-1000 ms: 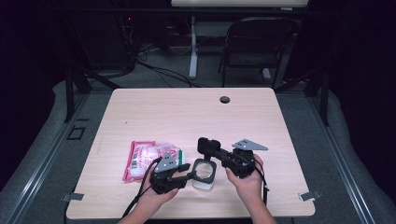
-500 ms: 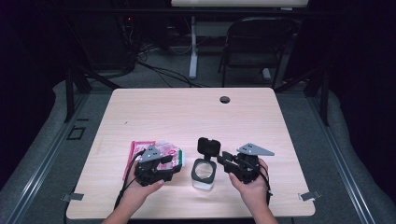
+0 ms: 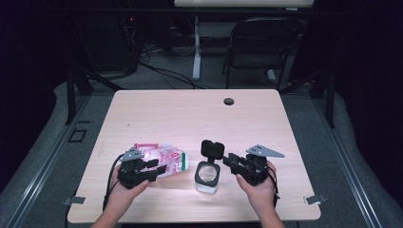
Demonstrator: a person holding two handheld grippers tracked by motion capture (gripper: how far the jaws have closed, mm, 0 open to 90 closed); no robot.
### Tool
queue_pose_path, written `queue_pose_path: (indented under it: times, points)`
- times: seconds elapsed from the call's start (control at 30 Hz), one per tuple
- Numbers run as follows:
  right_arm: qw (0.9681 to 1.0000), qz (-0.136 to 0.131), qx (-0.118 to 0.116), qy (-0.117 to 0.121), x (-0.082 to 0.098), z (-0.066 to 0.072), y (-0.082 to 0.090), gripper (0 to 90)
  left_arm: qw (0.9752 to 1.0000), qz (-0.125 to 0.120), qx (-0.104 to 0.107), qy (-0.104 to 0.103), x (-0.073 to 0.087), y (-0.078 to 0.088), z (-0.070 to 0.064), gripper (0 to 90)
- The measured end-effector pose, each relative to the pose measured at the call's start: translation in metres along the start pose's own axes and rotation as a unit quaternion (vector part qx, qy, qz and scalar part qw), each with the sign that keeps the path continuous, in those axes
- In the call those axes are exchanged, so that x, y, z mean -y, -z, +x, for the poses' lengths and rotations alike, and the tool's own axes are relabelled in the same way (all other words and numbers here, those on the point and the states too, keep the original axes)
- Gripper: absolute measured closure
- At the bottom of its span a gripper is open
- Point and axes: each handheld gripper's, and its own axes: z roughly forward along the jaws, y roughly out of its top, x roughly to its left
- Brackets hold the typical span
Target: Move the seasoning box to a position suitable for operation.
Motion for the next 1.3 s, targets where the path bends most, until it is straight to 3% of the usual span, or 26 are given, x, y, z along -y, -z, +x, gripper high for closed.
queue_pose_path:
  times: [0.13,0.23,0.37,0.47,0.77,0.87,1.13,1.3]
  points:
    - [1.0,-0.002,-0.002,0.002,0.0,0.001,0.0,67.3,0.9988,-0.015,-0.033,-0.031,0.007,-0.001,-0.004,40.5]
    - [1.0,0.0,-0.002,0.002,0.001,0.0,0.0,67.2,0.9963,-0.005,-0.055,-0.066,0.014,-0.007,-0.007,39.4]
    - [1.0,0.002,-0.004,0.0,0.002,0.001,-0.002,66.6,0.9968,0.012,-0.053,-0.059,0.02,-0.014,-0.001,39.5]
    - [1.0,0.008,-0.005,0.002,0.003,0.001,-0.004,66.2,0.9955,0.019,-0.06,-0.072,0.023,-0.017,-0.001,39.4]
    - [1.0,0.006,-0.007,-0.001,0.004,0.001,-0.004,65.5,0.9847,0.049,-0.098,-0.136,0.031,-0.032,-0.011,28.4]
    - [0.9999,0.006,-0.008,-0.002,0.004,0.001,-0.003,65.4,0.9837,0.055,-0.098,-0.14,0.033,-0.037,-0.013,27.2]
    - [0.9999,0.011,-0.007,-0.001,0.005,0.002,-0.003,65.0,0.9766,0.065,-0.121,-0.166,0.033,-0.045,-0.013,25.7]
    - [0.9999,0.008,-0.007,-0.002,0.006,0.002,-0.002,64.6,0.977,0.054,-0.128,-0.162,0.032,-0.051,-0.012,25.7]
